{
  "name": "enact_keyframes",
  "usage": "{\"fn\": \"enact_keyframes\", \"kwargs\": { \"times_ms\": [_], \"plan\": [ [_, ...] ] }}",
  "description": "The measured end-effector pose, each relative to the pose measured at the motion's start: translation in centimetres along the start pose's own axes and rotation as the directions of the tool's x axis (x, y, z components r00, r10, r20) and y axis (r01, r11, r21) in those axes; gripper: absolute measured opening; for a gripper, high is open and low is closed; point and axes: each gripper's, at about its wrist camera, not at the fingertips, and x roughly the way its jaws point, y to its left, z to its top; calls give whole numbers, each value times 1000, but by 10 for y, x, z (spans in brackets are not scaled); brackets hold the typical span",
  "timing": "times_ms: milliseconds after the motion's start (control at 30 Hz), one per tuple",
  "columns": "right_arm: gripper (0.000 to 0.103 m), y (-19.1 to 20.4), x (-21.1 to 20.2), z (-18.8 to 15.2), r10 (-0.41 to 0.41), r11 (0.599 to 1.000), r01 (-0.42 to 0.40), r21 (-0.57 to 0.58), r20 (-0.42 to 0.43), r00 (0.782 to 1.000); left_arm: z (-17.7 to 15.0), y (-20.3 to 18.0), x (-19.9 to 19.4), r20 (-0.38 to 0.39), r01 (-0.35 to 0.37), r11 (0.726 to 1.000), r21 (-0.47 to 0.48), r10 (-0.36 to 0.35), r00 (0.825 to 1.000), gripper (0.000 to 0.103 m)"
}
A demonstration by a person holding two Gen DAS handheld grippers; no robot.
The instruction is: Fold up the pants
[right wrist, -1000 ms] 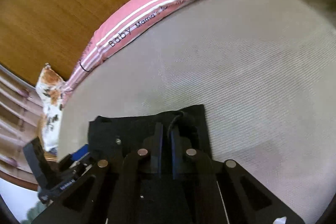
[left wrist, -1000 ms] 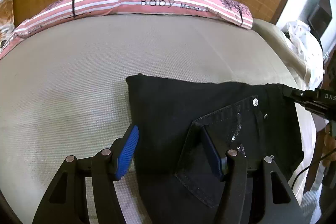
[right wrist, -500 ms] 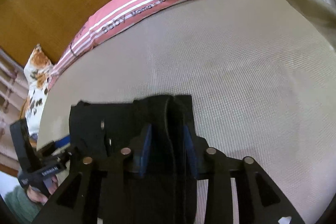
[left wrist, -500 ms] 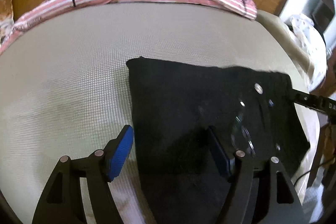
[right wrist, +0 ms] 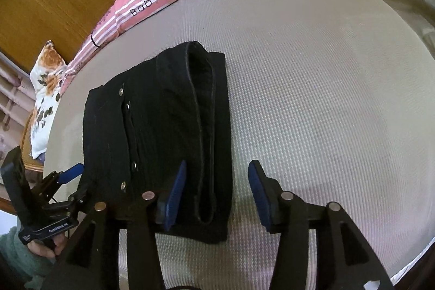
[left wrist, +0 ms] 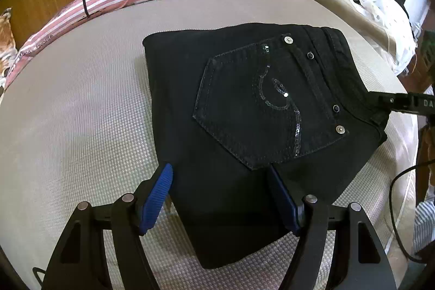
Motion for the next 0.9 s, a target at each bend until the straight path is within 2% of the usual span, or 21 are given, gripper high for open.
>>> {"fn": "enact_keyframes", "kwargs": {
  "times_ms": [167, 267, 367, 500, 633, 700, 767, 900],
  "plan": [
    [45, -1, 1, 0, 10, 1000, -10, 6, -4, 1000, 1, 3, 0, -10, 14, 1000, -24, -14, 1000, 73],
    [46, -5, 3, 6, 48, 999, -48, 13, -29, 998, 3, 16, -5, -11, 59, 994, -97, -60, 998, 73],
    [46, -13, 4, 10, 112, 993, -110, 36, -50, 992, 7, 36, -10, 0, 123, 974, -192, -125, 992, 73],
    [47, -19, 9, 12, 175, 984, -171, 54, -58, 983, 11, 54, -3, -24, 139, 951, -275, -151, 988, 73],
    [47, -26, 12, 15, 239, 969, -234, 85, -59, 969, 13, 56, 1, -40, 142, 943, -300, -161, 986, 72],
    [50, -26, 12, 15, 255, 965, -250, 86, -62, 965, 15, 54, 4, -50, 140, 945, -297, -162, 986, 72],
    [61, -25, 13, 18, 249, 967, -244, 78, -67, 966, 17, 53, 7, -57, 146, 943, -297, -170, 984, 73],
    [63, -25, 15, 23, 251, 967, -247, 57, -80, 965, 24, 55, 12, -53, 180, 933, -311, -206, 977, 72]
  ]
}}
